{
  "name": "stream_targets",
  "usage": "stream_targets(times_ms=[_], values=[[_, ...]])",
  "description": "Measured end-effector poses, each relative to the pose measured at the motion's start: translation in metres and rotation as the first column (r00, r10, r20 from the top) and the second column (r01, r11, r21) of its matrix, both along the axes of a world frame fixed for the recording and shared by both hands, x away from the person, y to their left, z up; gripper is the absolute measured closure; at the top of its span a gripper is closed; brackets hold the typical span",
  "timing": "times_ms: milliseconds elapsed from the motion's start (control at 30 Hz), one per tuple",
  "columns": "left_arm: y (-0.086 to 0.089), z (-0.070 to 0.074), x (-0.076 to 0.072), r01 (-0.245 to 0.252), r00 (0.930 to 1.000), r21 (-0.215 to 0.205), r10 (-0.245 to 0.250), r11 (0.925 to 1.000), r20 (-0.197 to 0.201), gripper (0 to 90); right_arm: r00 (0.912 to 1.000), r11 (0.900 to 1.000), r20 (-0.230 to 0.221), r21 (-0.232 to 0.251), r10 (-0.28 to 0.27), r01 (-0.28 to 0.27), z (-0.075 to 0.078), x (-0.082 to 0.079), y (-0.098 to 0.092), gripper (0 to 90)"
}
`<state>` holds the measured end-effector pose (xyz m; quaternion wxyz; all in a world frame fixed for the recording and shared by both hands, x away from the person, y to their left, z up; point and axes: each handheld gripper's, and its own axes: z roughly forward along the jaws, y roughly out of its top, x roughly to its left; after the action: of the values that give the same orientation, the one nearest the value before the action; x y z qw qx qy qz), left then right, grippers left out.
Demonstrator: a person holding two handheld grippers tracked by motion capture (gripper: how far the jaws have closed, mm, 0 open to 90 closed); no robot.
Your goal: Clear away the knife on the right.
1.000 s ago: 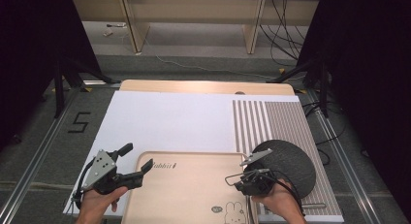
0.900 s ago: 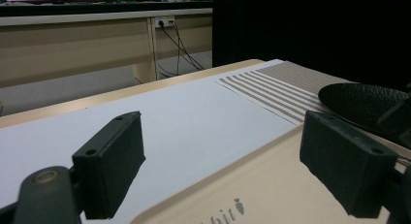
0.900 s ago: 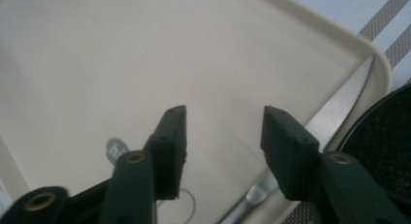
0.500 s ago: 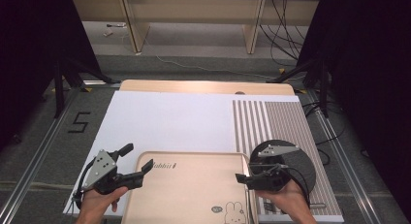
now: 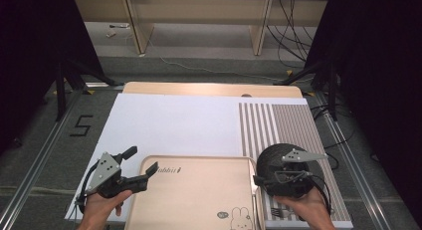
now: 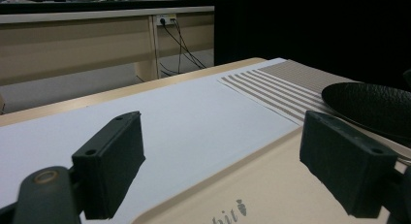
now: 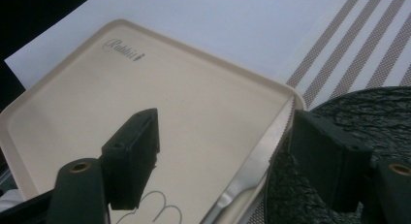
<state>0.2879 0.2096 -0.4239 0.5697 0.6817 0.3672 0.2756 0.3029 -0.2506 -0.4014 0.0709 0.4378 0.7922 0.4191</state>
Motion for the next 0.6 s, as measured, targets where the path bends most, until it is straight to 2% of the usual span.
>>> stream_targets(times_ms=[233,600], values=[[0.002,0.000,0.001,-0.013,0.9999,-0.009,0.013,0.9999,-0.005,15.6,0.9998,1.000,0.003,-0.016,-0.018,0.018,-0.002,-0.005,-0.007,25.0],[0.002,0.000,0.001,-0.011,0.9999,-0.015,0.011,0.9998,-0.006,15.6,0.9970,0.997,-0.007,-0.006,-0.077,0.077,-0.006,-0.013,-0.022,20.3]])
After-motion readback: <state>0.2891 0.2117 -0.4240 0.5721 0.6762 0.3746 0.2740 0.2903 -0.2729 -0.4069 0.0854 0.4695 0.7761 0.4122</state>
